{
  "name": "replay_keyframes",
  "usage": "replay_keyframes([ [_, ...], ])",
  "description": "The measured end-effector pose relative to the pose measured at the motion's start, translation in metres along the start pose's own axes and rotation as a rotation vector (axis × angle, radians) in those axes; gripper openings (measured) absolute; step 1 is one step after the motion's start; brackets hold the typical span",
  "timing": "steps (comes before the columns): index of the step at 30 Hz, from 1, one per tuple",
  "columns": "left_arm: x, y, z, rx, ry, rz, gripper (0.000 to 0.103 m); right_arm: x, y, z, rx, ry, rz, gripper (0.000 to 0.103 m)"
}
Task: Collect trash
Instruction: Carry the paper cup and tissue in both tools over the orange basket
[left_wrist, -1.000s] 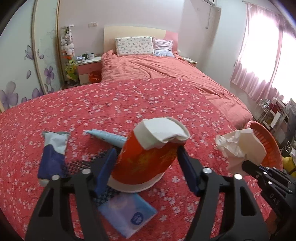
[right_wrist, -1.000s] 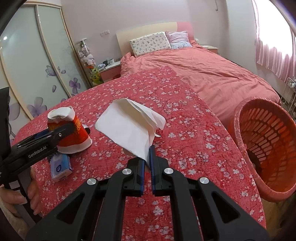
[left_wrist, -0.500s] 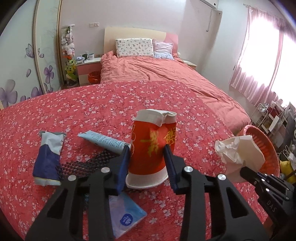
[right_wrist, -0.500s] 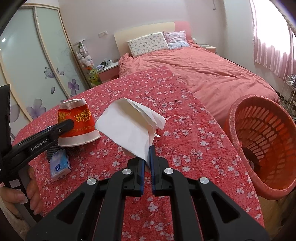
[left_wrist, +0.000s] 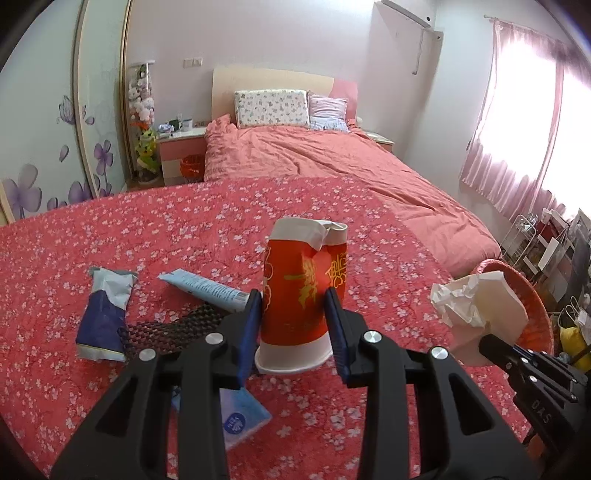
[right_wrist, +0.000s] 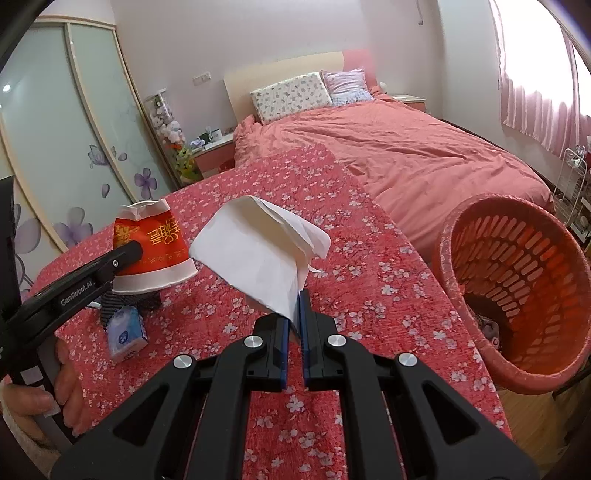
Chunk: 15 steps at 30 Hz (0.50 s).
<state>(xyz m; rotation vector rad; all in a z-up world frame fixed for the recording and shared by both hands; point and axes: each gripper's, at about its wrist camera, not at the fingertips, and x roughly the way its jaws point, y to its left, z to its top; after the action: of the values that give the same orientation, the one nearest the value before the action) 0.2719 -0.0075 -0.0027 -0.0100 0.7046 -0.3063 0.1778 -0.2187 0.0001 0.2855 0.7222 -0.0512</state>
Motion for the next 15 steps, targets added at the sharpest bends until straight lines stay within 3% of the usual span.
replay_keyframes([
  [15, -0.043, -0.046, 0.004, 0.040, -0.050, -0.040, 0.035, -0.039, -0.021, 0.006, 0.046, -0.087, -0.003, 0.005],
])
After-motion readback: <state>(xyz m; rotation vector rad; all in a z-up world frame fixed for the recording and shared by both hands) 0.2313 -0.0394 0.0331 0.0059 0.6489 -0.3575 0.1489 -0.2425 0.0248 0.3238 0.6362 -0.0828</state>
